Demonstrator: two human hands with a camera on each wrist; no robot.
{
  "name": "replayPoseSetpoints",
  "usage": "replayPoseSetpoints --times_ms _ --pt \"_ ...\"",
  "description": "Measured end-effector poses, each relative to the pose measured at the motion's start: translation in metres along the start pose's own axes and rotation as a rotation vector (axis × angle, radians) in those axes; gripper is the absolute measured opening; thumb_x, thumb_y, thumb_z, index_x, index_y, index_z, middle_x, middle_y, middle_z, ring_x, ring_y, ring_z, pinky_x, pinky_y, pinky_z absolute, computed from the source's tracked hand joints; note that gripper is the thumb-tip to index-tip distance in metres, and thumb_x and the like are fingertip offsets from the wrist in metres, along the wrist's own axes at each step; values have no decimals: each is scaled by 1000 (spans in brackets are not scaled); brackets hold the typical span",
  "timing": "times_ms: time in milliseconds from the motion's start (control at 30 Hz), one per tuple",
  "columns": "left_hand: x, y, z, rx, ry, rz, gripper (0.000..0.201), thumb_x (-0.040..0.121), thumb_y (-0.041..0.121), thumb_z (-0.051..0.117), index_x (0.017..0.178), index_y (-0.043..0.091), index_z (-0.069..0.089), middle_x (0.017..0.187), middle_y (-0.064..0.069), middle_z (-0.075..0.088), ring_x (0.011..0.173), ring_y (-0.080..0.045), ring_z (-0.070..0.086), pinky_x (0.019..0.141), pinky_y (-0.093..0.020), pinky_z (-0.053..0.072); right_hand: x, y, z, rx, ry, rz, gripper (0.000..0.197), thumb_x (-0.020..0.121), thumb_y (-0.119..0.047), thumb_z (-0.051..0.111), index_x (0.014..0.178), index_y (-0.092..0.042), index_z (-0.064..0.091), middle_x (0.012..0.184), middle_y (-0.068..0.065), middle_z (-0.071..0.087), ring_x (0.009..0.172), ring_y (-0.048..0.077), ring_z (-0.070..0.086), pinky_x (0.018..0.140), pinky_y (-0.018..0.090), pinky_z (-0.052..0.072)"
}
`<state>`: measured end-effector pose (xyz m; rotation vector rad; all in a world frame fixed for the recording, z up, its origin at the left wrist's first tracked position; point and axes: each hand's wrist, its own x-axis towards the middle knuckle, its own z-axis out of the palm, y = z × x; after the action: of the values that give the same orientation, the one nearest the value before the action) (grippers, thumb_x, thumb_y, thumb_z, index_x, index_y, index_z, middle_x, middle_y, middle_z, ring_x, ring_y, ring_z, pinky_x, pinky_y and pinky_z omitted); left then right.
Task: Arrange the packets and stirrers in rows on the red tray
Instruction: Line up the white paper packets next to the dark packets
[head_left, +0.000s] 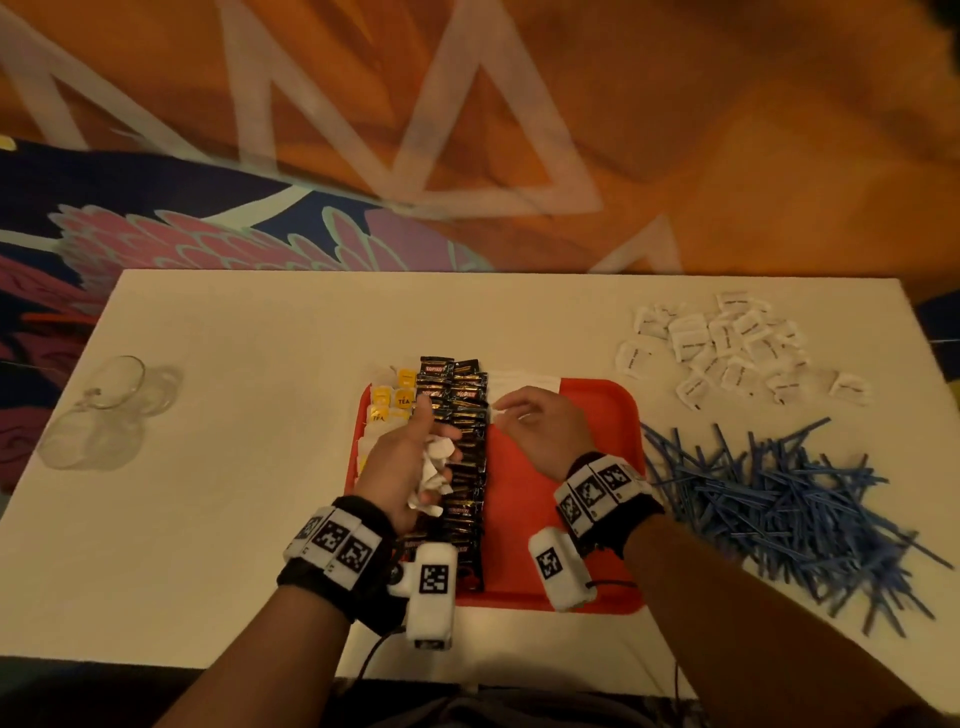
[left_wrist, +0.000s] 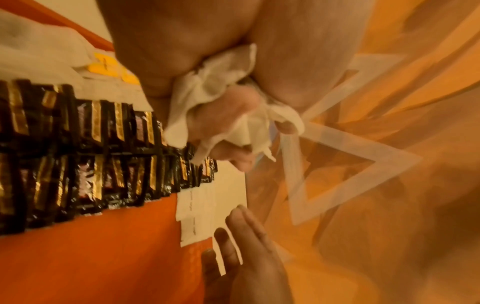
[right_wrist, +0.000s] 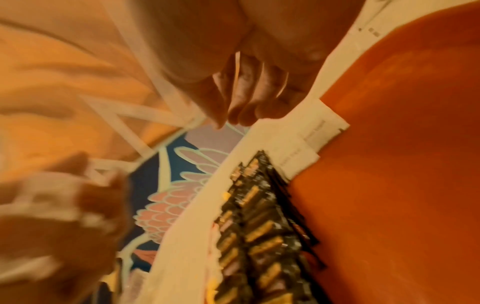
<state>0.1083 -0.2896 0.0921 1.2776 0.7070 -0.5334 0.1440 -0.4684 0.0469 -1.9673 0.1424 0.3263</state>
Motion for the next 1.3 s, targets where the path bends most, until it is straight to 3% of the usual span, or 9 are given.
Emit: replayPoseSetpoints --times_ms 133,267,367,500,667,967,1133,1200,1300 --pt "-11 11 26 34 -94 42 59 97 61 40 97 8 65 65 -8 64 41 -14 49 32 -15 28 -35 -36 -19 89 -75 -108 7 81 -22 78 82 -26 72 86 -3 74 77 7 67 71 17 51" --pt "-19 14 46 121 -172 95 61 97 63 37 100 9 65 55 -9 56 35 -15 47 32 -15 30 -56 -49 -35 -12 -60 -67 10 78 -29 80 78 -25 71 76 -8 70 68 0 61 66 15 47" --pt "-29 16 57 170 -249 141 59 98 60 37 102 8 65 56 -9 57 35 -14 48 32 -14 30 -61 -47 -44 3 0 -21 12 79 -21 79 72 -24 70 72 -8 69 70 6 63 67 20 48" --pt "-38 14 62 216 -292 179 55 96 59 45 101 10 70 58 -11 58 39 -16 50 33 -15 30 -68 -47 -54 175 33 67 17 82 -9 75 70 -20 70 66 -1 69 71 18 67 57 26 46" --pt "-44 8 62 170 -321 198 38 92 46 61 99 8 68 73 -8 62 51 -16 53 33 -17 30 -82 -52 -62 267 43 89 13 86 -6 70 76 -14 69 71 -2 69 69 8 66 58 21 50" --pt "-48 -3 63 37 -224 245 23 96 30 63 94 8 65 67 -10 56 50 -19 48 35 -18 31 -95 -52 -65 239 174 69 24 84 2 68 67 -14 69 67 3 69 63 9 66 60 21 53" --pt "-49 -7 65 34 -178 301 12 95 22 65 95 11 60 68 -10 60 50 -17 54 37 -20 37 -94 -49 -56 301 101 143 12 89 -18 70 81 -9 67 77 10 72 75 19 69 66 29 55" --pt "-51 -8 67 54 -178 312 11 94 19 66 90 13 57 70 -8 61 49 -15 55 37 -20 39 -93 -50 -52 283 61 144 23 85 -28 74 85 -6 69 81 12 74 73 17 69 64 27 54" --pt "-48 -7 68 -7 -133 282 12 96 20 64 93 13 56 72 -8 62 47 -16 52 35 -20 36 -93 -52 -53 313 70 142 17 85 -18 74 78 -5 66 76 13 70 70 20 65 63 28 54"
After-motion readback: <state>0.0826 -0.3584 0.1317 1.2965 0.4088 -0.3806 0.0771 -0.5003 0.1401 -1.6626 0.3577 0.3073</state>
